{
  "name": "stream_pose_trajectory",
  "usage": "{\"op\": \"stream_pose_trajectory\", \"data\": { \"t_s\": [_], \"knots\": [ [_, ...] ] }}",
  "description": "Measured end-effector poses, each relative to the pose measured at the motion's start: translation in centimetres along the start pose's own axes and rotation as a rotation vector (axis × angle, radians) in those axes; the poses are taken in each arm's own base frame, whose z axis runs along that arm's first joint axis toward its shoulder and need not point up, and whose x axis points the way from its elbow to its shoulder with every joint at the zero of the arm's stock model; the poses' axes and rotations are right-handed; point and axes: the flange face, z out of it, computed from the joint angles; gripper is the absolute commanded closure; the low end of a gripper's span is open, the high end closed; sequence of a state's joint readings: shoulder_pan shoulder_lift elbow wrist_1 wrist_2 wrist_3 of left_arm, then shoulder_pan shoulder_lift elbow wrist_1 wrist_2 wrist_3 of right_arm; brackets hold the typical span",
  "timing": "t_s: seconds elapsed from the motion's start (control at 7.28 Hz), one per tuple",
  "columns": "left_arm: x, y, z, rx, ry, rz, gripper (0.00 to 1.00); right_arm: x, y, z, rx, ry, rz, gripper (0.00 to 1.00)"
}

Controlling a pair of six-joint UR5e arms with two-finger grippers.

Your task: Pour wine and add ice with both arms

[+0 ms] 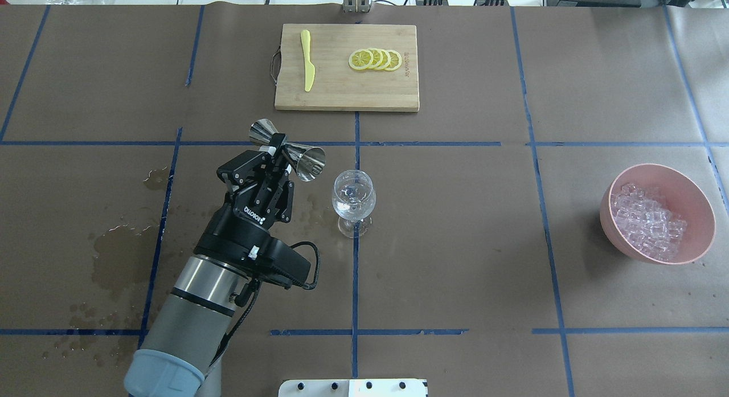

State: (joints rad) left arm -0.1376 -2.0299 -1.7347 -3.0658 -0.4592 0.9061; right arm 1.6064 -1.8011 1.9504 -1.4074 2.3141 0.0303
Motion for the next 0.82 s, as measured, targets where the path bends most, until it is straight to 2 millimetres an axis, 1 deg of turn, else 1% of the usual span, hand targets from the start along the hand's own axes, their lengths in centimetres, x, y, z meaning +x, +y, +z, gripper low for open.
{"op": "stream_pose_trajectory", "data": {
  "t_s": [0.41,0.55,0.82],
  "knots": [
    [0.1,3.8,-1.3,0.023,0.008,-0.034,1.0,0.0,0.0,-0.1,0.003,0.002,-0.002,0.0],
    [0.3,5.7,-2.0,0.031,0.025,-0.04,1.0,0.0,0.0,-0.1,0.003,0.002,-0.003,0.0],
    [0.3,10.9,-4.2,0.044,0.051,-0.039,1.0,0.0,0.0,-0.1,0.004,0.003,-0.003,0.0]
  ]
}}
